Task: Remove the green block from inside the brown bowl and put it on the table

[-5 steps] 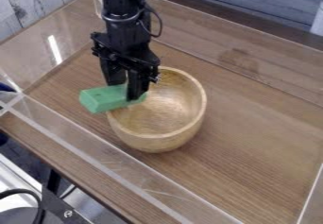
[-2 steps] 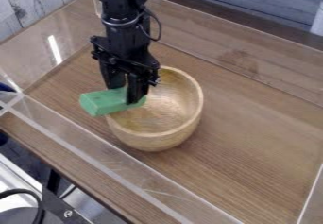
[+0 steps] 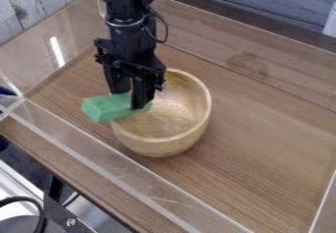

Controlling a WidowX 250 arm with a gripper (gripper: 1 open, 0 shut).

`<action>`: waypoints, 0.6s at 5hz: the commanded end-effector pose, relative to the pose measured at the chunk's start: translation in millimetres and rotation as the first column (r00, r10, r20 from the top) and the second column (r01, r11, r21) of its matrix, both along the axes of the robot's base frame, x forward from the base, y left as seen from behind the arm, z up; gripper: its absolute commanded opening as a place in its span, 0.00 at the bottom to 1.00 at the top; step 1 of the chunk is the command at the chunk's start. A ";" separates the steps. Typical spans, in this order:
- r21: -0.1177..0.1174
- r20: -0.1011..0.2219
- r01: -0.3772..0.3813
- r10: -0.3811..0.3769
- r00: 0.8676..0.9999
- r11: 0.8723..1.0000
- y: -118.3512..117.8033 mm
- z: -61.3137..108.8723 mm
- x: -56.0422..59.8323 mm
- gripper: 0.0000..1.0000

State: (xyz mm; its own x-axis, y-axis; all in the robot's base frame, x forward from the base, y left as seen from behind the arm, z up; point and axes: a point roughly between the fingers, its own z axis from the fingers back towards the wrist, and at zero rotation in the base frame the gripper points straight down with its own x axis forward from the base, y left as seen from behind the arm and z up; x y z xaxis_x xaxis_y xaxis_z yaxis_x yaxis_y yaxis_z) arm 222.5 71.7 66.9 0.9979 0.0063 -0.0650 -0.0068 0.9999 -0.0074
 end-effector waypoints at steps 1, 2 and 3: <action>0.010 0.047 -0.009 0.008 0.999 1.000 3.8 13.2 7.5 0.00; 0.005 0.048 -0.010 0.009 0.999 1.000 3.1 15.4 7.9 0.00; 0.001 0.049 -0.010 0.010 0.999 1.000 2.4 17.1 8.1 0.00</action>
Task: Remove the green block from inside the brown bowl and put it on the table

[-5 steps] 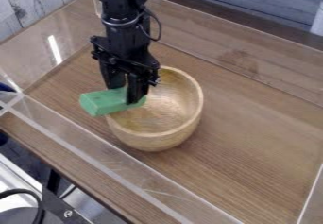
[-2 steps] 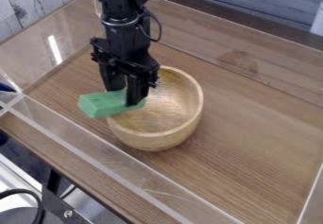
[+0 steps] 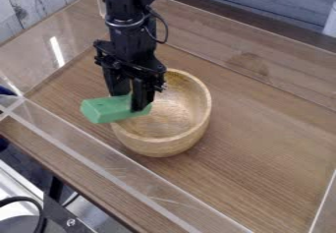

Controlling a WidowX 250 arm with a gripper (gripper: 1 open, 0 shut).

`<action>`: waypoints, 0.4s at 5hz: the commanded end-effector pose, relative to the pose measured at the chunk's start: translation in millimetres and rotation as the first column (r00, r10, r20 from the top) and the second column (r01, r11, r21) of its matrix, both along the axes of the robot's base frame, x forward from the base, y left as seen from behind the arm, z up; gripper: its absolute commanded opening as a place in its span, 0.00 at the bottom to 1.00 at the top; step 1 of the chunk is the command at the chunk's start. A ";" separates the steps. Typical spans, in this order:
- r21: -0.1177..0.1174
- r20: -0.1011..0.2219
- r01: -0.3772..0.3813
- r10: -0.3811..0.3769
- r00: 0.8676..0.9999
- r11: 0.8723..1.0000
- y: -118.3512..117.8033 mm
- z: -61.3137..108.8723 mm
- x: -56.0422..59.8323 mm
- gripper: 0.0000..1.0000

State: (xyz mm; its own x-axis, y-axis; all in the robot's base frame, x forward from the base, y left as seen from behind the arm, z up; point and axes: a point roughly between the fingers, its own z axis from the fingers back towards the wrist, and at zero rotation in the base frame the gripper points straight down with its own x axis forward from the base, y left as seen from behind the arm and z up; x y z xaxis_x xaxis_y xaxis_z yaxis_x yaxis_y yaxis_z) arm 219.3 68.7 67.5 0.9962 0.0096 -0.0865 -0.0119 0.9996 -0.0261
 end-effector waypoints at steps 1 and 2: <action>0.016 0.072 -0.008 0.006 0.997 1.000 4.8 18.2 11.5 0.00; 0.012 0.074 -0.009 0.008 0.997 1.000 4.2 20.0 11.8 0.00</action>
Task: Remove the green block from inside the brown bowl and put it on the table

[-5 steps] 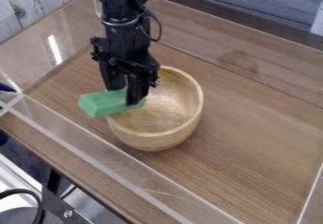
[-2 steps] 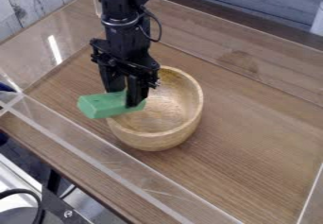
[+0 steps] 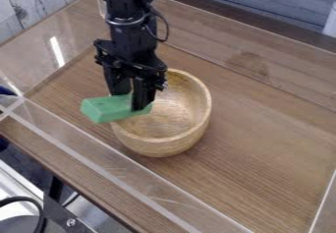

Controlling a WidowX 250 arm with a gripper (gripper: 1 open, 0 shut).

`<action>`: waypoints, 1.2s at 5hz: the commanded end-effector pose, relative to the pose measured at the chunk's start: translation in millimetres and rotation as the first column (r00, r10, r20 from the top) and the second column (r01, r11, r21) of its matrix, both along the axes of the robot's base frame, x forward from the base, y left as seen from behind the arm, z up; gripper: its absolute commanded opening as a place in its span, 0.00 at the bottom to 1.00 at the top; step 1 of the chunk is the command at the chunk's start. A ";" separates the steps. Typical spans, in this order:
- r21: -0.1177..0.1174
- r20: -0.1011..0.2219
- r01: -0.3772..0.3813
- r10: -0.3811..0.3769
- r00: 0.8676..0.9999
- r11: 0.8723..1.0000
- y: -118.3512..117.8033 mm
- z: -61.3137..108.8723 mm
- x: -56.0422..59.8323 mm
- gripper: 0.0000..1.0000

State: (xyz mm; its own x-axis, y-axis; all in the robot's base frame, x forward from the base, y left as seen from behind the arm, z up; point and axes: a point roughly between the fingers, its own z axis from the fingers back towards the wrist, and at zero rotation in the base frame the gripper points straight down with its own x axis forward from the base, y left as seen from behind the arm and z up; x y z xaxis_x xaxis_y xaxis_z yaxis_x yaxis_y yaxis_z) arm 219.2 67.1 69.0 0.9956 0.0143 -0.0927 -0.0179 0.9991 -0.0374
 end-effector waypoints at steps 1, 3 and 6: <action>0.019 0.081 -0.005 0.003 0.997 1.000 5.3 20.4 12.1 0.00; 0.011 0.084 -0.006 0.006 0.996 1.000 4.2 23.8 12.5 0.00; -0.002 0.092 -0.009 0.009 0.996 1.000 2.7 28.5 13.4 0.00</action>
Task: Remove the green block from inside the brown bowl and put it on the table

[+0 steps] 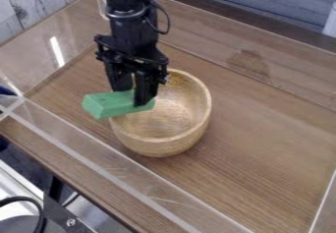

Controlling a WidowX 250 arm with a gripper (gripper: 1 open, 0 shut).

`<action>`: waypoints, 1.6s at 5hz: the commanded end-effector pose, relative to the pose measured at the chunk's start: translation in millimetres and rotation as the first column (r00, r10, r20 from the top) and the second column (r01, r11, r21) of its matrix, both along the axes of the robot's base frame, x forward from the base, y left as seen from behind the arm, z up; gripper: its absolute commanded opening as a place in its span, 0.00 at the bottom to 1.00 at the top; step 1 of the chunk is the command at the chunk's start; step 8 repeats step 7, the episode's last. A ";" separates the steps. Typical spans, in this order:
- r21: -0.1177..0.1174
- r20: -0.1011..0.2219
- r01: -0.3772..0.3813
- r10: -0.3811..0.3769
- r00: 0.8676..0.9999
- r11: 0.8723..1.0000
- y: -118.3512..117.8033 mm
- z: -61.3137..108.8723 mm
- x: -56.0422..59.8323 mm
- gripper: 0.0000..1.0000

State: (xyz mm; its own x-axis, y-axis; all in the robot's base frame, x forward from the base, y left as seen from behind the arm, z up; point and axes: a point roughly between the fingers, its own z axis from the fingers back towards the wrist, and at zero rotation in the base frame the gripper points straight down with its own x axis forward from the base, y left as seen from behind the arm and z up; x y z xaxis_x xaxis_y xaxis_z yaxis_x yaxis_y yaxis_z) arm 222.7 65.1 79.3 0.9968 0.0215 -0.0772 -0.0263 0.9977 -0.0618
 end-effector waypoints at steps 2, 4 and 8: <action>0.016 0.080 -0.004 0.002 0.997 1.000 3.9 20.5 10.6 0.00; 0.009 0.083 -0.005 0.005 0.997 1.000 3.1 22.1 11.3 0.00; 0.002 0.085 -0.010 0.010 0.996 1.000 2.8 20.7 12.6 0.00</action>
